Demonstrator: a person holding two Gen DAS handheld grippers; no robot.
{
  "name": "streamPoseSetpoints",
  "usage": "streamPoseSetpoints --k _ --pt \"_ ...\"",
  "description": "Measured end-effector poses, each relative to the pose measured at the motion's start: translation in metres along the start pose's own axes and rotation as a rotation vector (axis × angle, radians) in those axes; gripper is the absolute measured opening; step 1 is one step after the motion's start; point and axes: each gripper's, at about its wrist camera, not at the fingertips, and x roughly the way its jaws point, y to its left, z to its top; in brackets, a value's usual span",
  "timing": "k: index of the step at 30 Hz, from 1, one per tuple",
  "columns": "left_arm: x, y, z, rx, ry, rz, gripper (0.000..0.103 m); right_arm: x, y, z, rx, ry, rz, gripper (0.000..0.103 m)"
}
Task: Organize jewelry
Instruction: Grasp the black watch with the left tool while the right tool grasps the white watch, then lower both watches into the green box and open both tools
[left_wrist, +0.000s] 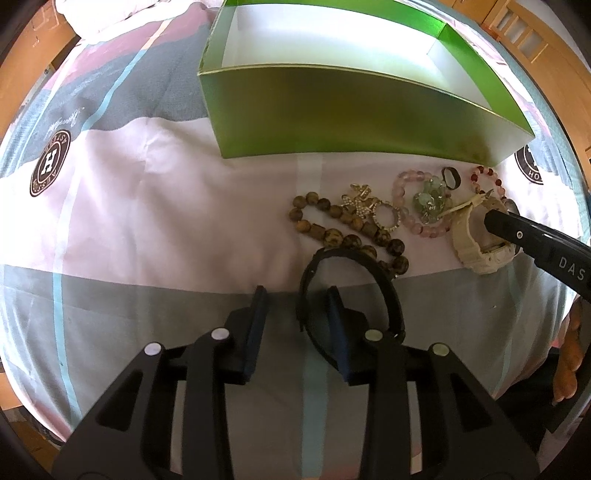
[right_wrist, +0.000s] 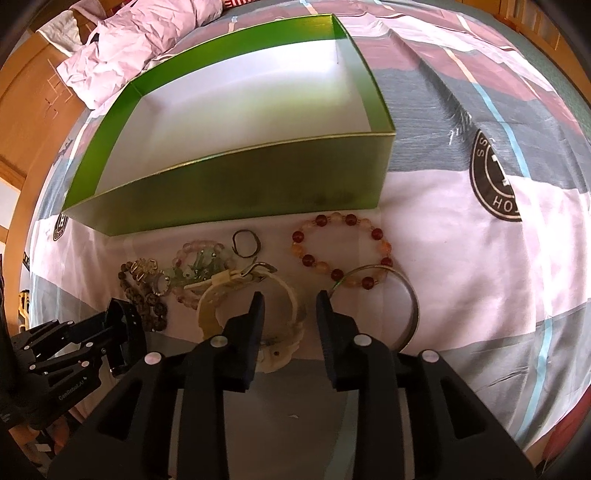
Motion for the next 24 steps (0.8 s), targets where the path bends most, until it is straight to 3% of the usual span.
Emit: streamPoseSetpoints --k 4,7,18,24 --pt "-0.001 -0.006 0.0 0.005 -0.011 0.004 0.017 -0.001 0.006 -0.002 -0.033 -0.011 -0.011 0.028" --pt "-0.001 -0.008 0.001 0.003 -0.015 -0.003 0.006 -0.003 0.012 -0.002 -0.059 -0.036 -0.032 0.013" --pt "-0.028 0.003 0.012 -0.044 -0.088 -0.076 0.006 -0.027 0.0 0.001 -0.025 -0.089 0.051 0.012" --pt "-0.062 0.007 0.042 -0.059 -0.234 -0.143 0.006 -0.068 0.002 0.01 -0.044 -0.216 0.132 0.012"
